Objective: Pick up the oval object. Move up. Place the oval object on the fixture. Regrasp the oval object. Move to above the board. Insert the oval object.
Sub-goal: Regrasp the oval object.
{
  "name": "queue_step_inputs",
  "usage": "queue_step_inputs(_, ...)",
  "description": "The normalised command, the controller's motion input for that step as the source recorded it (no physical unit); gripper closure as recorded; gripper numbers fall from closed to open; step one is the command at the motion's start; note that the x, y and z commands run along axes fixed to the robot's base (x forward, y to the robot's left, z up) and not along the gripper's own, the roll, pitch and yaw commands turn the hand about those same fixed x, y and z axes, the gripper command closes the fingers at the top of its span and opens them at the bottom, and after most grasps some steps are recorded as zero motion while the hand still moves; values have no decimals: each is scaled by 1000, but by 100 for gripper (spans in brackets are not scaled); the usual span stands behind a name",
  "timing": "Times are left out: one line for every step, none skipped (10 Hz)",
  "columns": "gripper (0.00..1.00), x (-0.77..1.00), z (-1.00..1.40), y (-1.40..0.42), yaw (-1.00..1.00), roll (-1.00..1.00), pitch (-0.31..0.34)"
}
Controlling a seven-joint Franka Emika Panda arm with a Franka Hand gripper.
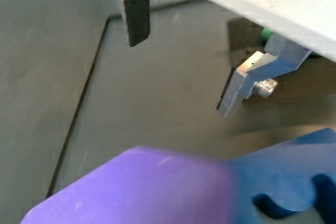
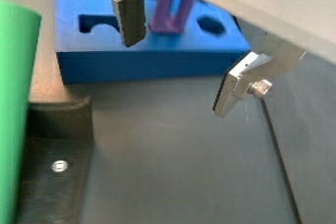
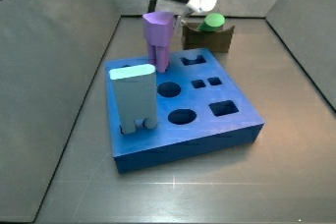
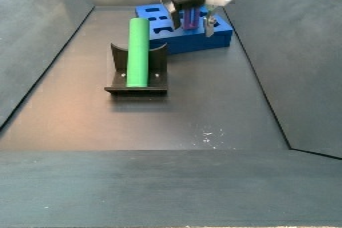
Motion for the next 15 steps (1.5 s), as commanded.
queue_step_inputs(0, -51, 6, -18, -917, 1000, -278)
queue_step_inputs(0, -47, 2, -14, -924, 1000, -274)
queue_step_inputs(0, -44, 1, -11, -934, 1000, -267)
queue_step_inputs(0, -45, -5, -12, -945, 1000, -247)
queue_step_inputs(0, -67, -37, -1, -954, 1000, -216)
queue_step_inputs(0, -69, -157, 3, -931, 1000, -162)
queue_step_inputs(0, -53, -236, -6, -902, 1000, -112)
queue_step_inputs(0, -52, -290, -2, -878, 1000, -70)
queue_step_inputs(0, -14, -290, -10, -845, 1000, 28)
queue_step_inputs(0, 3, -222, 2, -844, 1000, 138)
queue_step_inputs(0, 14, -100, -4, -791, 1000, 320)
queue_step_inputs(0, 12, -48, -8, -752, 1000, 421)
queue_step_inputs(0, 8, -52, -6, -515, 801, 557)
queue_step_inputs(0, 27, -79, 6, -326, 615, 616)
queue_step_inputs(0, 28, -94, -5, -78, 400, 635)
